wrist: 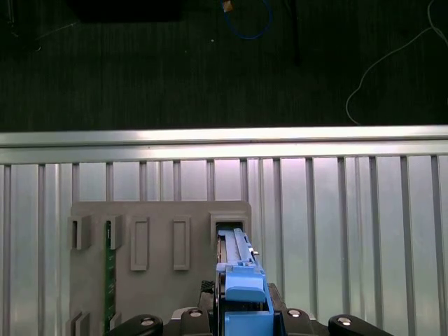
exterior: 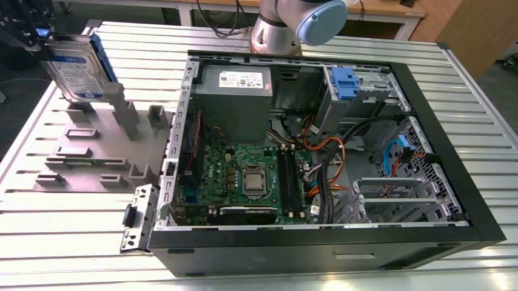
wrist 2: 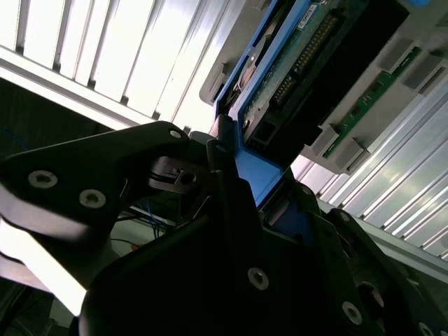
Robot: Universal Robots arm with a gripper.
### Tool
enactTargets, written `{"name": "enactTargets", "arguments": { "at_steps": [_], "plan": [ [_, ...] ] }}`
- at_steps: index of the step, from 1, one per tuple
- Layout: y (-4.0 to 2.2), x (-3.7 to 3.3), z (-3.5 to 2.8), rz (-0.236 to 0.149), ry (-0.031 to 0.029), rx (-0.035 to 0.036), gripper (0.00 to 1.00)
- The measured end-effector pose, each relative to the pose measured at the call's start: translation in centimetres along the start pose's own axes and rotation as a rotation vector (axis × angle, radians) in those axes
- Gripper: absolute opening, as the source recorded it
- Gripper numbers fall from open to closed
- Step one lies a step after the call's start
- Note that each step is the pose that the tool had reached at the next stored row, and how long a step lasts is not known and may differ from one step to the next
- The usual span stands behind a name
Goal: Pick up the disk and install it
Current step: 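Pick up the disk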
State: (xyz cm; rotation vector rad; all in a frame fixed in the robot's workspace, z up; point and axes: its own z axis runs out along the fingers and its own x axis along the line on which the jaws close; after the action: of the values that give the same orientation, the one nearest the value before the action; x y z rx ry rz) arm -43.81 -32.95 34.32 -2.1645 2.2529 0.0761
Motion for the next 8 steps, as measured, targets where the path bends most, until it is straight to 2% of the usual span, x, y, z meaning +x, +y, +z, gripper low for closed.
{"name": "enactTargets", "arguments": {
  "at_steps": [8],
  "plan": [
    [0.01, -0.02, -0.43, 0.000, 0.0000, 0.0001, 0.37]
  ]
}}
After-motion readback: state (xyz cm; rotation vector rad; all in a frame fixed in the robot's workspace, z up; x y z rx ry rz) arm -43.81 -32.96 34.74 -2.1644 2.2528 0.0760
